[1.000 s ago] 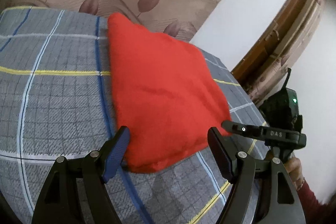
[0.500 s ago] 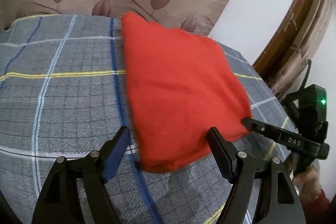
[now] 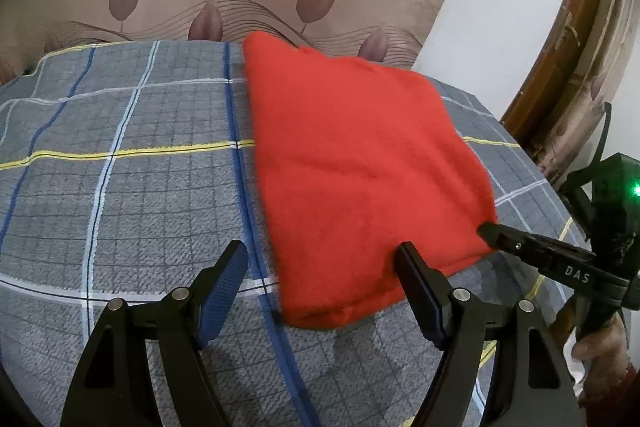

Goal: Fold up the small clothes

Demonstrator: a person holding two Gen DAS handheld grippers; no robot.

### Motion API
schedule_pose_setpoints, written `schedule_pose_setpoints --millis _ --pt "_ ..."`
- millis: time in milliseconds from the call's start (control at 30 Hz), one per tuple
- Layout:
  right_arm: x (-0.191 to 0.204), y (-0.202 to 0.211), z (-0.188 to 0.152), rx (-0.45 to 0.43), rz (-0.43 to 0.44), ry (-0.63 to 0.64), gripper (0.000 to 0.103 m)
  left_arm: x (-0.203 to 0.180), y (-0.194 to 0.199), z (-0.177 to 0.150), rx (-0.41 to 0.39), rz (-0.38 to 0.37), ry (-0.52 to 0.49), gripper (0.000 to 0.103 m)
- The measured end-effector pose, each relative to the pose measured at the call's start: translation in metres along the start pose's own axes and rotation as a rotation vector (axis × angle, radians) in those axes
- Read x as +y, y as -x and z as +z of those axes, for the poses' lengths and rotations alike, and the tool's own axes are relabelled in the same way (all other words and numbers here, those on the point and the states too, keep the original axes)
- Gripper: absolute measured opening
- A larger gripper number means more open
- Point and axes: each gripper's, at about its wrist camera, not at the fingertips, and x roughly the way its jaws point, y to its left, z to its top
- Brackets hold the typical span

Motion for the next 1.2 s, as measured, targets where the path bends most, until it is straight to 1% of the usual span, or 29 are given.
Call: schedule_pose_setpoints --millis 333,467,567,600,633,667,700,733,767,800,867,900,967,1033,1067,1167,1200 --pt "0.001 0.000 0.002 -0.004 0.011 -0.004 0.006 -0.006 0.001 -0.001 -0.010 0.059 -0.030 0.077" --pt "0.001 0.000 0.001 -0.006 0.026 -0.006 0.011 -0.003 0.001 -0.001 -0.010 0.066 -0.022 0.077" --pt "0.001 0.001 0.001 -0.006 0.039 -0.007 0.015 0.001 0.010 -0.001 -0.043 0.050 -0.010 0.077" --pt "0.001 0.001 0.001 -0.005 0.049 -0.007 0.017 0.003 0.016 0.002 -0.061 0.029 -0.009 0.077" --pt "0.002 0.002 0.001 -0.003 0.067 -0.005 0.024 0.006 0.018 0.006 -0.070 0.015 -0.011 0.077" --pt "0.003 0.004 0.001 -0.002 0.073 -0.003 0.039 0.008 0.020 0.010 -0.074 0.001 -0.015 0.078" --pt "0.003 0.006 0.002 -0.002 0.060 -0.002 0.057 0.011 0.021 0.015 -0.071 -0.019 -0.024 0.079" --pt "0.003 0.009 0.003 -0.011 0.059 -0.002 0.075 0.016 0.020 0.024 -0.053 -0.052 -0.040 0.080" --pt "0.000 0.016 0.006 -0.035 0.114 -0.012 0.075 0.021 0.018 0.031 -0.040 -0.074 -0.042 0.080" --pt "-0.004 0.019 0.009 -0.048 0.145 -0.031 0.075 0.030 0.014 0.040 -0.025 -0.110 -0.030 0.080" --pt "-0.014 0.023 0.023 -0.062 0.166 -0.076 0.075 0.046 0.008 0.052 -0.004 -0.171 0.011 0.080" --pt "-0.018 0.021 0.029 -0.054 0.174 -0.083 0.075 0.055 0.003 0.059 0.008 -0.209 0.041 0.080" --pt "-0.026 0.007 0.046 -0.001 0.188 -0.092 0.075 0.071 -0.011 0.072 0.040 -0.287 0.090 0.080" --pt "-0.030 -0.007 0.060 0.023 0.192 -0.085 0.075 0.080 -0.029 0.080 0.090 -0.337 0.114 0.080" --pt "-0.031 -0.014 0.065 0.035 0.204 -0.083 0.075 0.083 -0.038 0.084 0.109 -0.361 0.121 0.080" --pt "-0.030 -0.047 0.083 0.114 0.260 -0.068 0.075 0.087 -0.058 0.090 0.157 -0.442 0.136 0.080" --pt "-0.030 -0.057 0.087 0.139 0.263 -0.067 0.075 0.088 -0.068 0.092 0.187 -0.496 0.150 0.080"
